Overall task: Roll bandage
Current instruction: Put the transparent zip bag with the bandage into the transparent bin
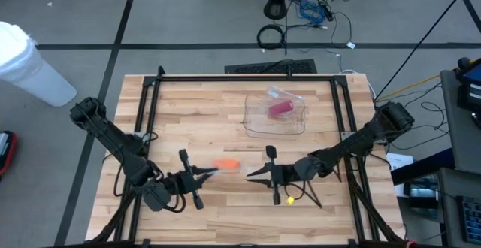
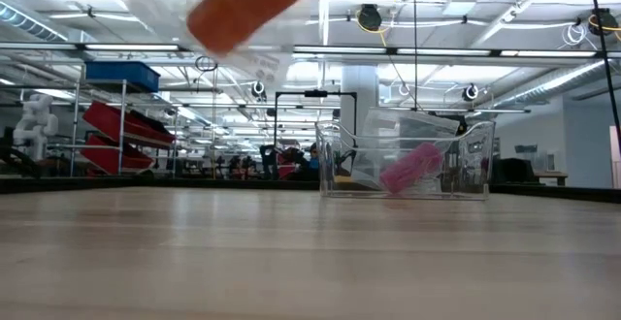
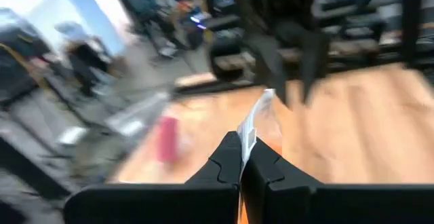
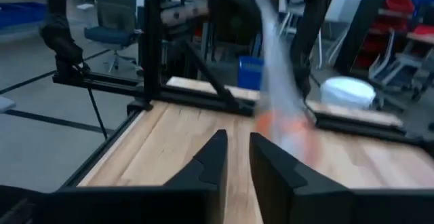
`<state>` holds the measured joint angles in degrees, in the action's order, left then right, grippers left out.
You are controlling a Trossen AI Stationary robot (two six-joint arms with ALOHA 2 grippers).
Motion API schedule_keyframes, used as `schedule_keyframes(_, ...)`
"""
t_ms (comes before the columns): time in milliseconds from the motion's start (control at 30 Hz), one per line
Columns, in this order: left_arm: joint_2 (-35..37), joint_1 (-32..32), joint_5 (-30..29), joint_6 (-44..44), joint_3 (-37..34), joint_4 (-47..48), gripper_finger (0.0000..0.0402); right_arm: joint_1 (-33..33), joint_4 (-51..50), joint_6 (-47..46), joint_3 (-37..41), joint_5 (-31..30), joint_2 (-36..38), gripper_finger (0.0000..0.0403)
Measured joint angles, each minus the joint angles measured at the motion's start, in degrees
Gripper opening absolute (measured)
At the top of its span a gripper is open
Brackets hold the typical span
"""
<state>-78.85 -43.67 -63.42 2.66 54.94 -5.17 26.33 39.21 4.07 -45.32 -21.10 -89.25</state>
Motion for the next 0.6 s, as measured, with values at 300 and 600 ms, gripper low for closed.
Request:
schedule_keyframes(300, -2.2, 3.5, 3.6, -7.9, 0.0, 1.8, 0.0, 0.8, -0.8, 6.7, -0.7, 0.1, 1.7, 0.0126)
schedule_keyframes(600, -4.4, 7.4, 11.1, -8.4, 0.0, 1.4, 0.0, -1.5, -6.5, 11.8, -4.6, 0.2, 1.6, 0.0201)
